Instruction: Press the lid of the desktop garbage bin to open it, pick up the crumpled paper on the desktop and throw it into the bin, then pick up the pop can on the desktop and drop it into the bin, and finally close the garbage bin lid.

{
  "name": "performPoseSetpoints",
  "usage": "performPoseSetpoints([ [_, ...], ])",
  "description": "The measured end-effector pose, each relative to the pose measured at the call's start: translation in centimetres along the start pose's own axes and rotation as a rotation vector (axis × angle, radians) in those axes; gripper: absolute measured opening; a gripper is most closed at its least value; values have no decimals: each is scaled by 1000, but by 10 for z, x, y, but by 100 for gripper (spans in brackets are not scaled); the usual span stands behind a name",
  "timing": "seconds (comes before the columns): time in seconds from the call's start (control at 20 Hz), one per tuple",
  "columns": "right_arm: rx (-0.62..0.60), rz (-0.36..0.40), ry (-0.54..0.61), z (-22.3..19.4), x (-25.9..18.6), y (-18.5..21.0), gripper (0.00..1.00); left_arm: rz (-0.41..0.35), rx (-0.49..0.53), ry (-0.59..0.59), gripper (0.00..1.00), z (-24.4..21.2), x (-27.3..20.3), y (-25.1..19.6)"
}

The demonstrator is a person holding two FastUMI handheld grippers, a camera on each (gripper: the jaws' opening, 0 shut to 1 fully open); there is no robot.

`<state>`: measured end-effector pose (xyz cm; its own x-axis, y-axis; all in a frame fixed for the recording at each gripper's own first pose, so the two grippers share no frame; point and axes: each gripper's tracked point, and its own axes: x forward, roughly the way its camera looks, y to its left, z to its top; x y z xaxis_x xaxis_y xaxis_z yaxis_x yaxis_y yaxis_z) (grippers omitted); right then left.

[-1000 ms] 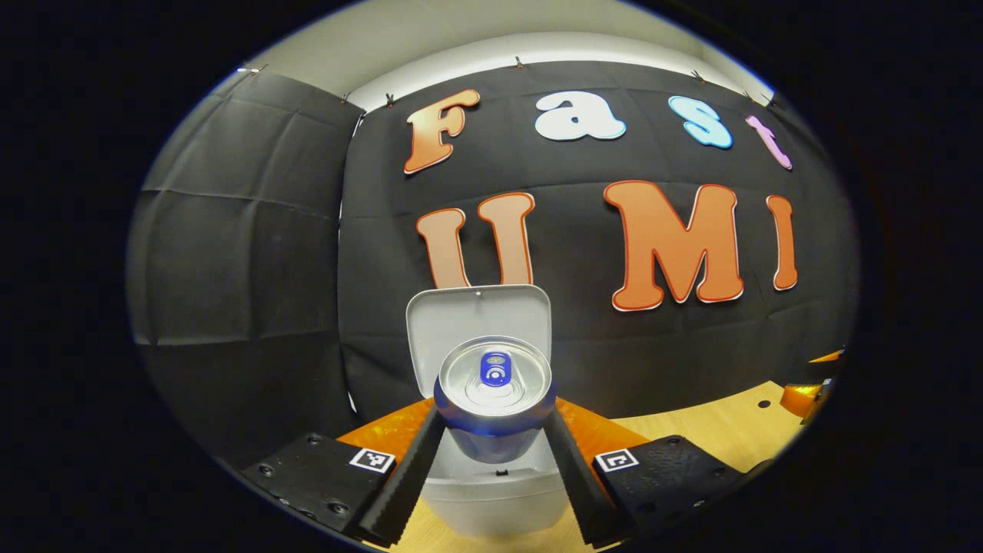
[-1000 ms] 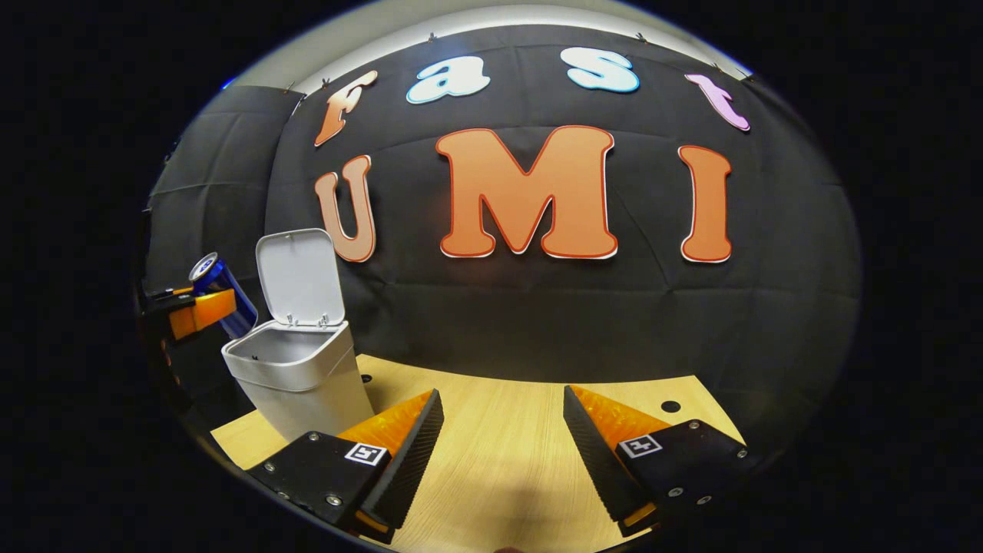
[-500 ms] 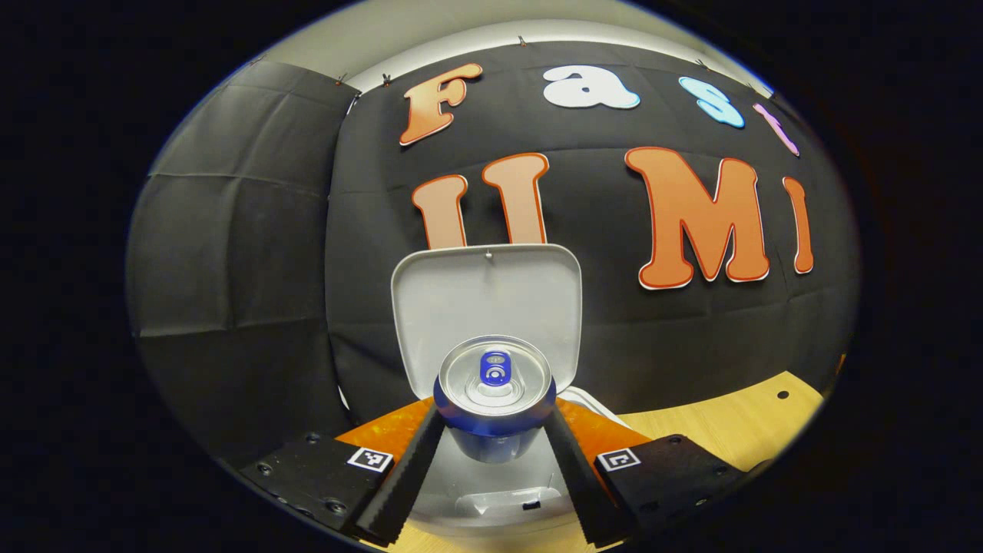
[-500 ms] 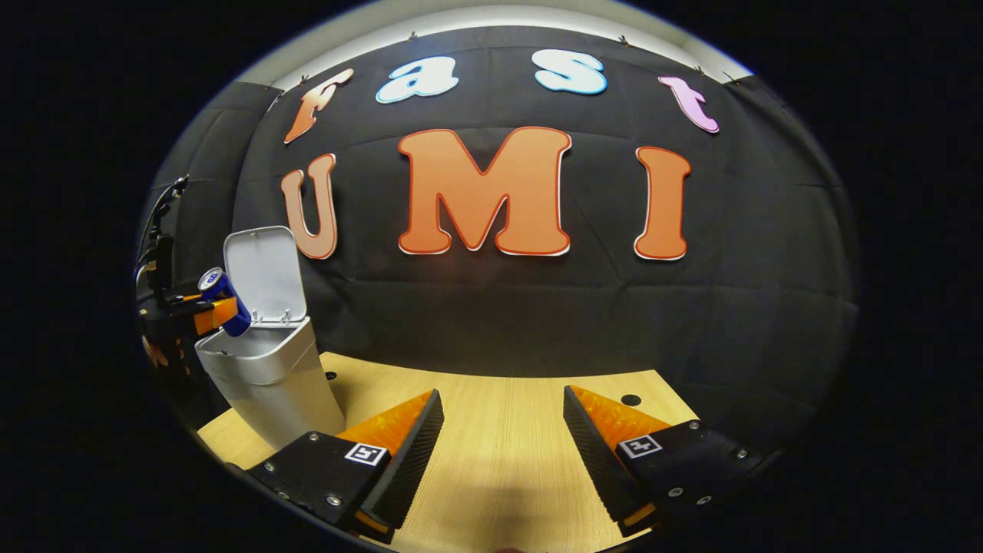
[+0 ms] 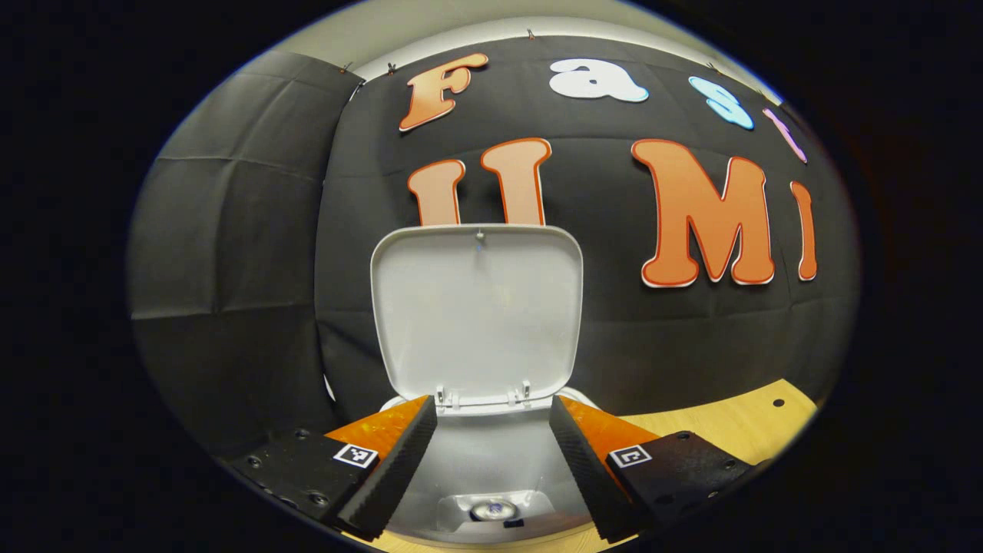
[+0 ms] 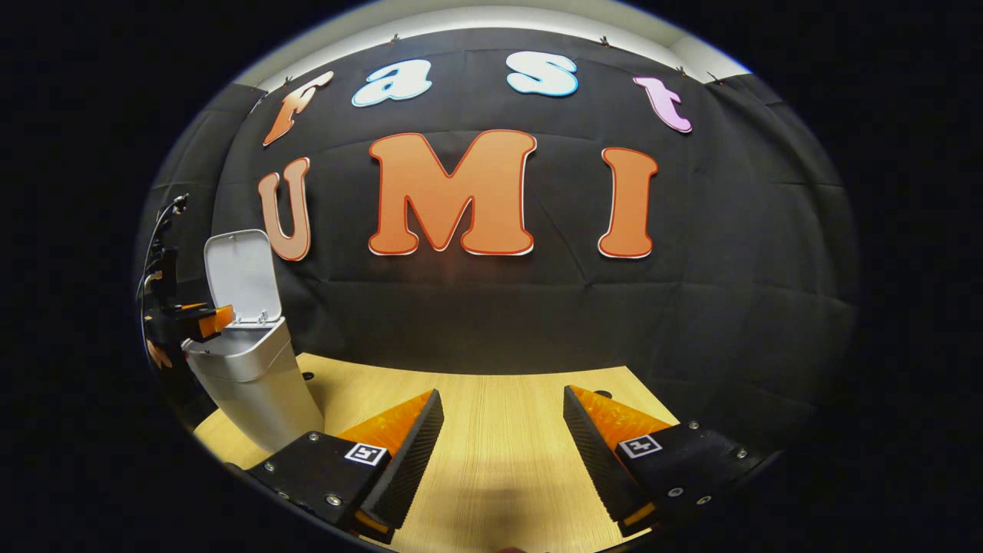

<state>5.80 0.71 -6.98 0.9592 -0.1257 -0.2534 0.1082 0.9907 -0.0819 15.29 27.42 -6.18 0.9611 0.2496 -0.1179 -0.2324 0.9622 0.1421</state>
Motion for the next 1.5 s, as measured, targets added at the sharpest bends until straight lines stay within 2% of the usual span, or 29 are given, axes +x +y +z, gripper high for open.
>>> performPoseSetpoints([
  [0.5, 15, 12, -8, 3, -9, -4, 93, 1, -54, -102, 93, 94, 7, 2],
  [0.7, 31, 3, -18, 8, -9, -9, 93, 17, -60, -163, 93, 145, 25, 12],
  [0.9, 45, 6, -12, 5, -13, -6, 94, 31, -72, -180, 93, 178, 58, 22],
  [1.0, 38, 7, -7, 3, -14, -6, 94, 21, -88, -137, 92, 178, 79, 22],
  [1.2, 37, 0, -13, 5, -17, -7, 94, 21, -100, -1, 94, 148, 114, 24],
  [1.5, 49, -14, -7, 2, -15, -14, 94, 18, -31, 28, 94, 144, 107, 20],
])
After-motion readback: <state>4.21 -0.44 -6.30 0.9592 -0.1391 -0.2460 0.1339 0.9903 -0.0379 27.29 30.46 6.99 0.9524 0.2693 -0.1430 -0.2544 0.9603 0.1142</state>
